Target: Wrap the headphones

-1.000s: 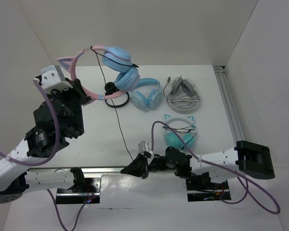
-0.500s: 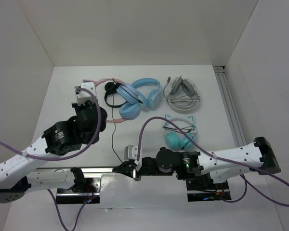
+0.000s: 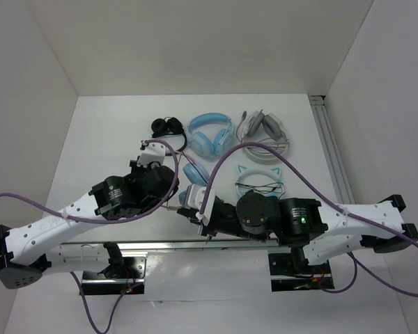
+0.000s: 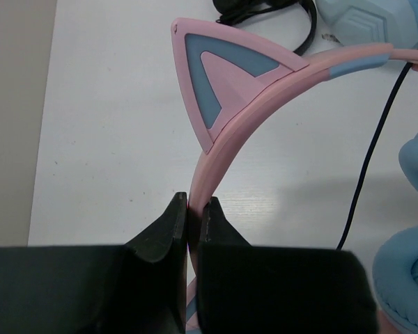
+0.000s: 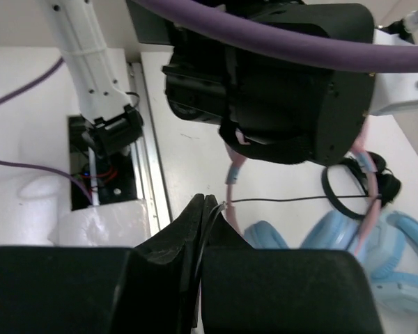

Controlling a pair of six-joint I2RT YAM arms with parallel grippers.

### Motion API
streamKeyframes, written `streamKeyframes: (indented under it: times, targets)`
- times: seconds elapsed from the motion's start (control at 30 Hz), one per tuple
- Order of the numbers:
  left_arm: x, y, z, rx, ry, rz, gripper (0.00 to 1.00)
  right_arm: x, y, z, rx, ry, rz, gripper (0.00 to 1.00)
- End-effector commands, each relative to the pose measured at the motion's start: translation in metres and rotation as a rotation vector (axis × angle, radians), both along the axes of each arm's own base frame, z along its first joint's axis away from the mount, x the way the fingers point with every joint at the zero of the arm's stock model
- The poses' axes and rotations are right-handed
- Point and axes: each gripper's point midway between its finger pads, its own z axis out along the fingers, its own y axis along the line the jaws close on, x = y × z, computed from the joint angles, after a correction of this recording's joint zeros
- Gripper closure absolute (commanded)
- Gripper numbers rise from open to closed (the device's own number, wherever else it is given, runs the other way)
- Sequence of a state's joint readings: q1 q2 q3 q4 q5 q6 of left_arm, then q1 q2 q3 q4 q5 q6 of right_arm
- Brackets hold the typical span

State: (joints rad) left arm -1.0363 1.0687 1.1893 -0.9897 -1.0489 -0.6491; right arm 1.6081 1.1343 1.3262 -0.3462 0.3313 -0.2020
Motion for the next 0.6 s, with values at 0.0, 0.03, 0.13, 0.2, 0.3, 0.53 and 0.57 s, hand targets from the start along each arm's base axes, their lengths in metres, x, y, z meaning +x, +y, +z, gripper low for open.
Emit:
streamKeyframes:
  times: [0.0, 0.03, 0.13, 0.2, 0.3, 0.53, 0.57]
  targets:
    - [0.004, -0.01, 0.009, -0.077, -0.032, -0.032, 1.0, 0.015, -0.02, 0.019, -0.007, -0.065, -0.079, 1.0]
    - [0.003, -0.014, 0.01, -0.076, -0.024, -0.078, 1.0, 0.023, -0.027, 0.021, -0.015, -0.088, -0.122, 1.0]
    - [-0.003, -0.015, 0.016, -0.082, -0.016, -0.145, 1.0, 0.038, -0.038, 0.015, -0.062, -0.128, -0.209, 1.0]
    - [-0.006, -0.014, 0.021, -0.091, -0.018, -0.175, 1.0, 0.046, -0.047, 0.016, -0.091, -0.159, -0.255, 1.0]
    - [-0.014, -0.016, 0.025, -0.104, 0.002, -0.248, 1.0, 0.061, -0.059, 0.021, -0.117, -0.203, -0.352, 1.0]
    - [-0.039, -0.035, 0.024, -0.102, 0.077, -0.518, 1.0, 0.086, -0.086, 0.036, -0.127, -0.312, -0.525, 1.0]
    - [-0.049, -0.044, 0.018, -0.1, 0.113, -0.614, 1.0, 0.097, -0.089, 0.03, -0.149, -0.33, -0.563, 1.0]
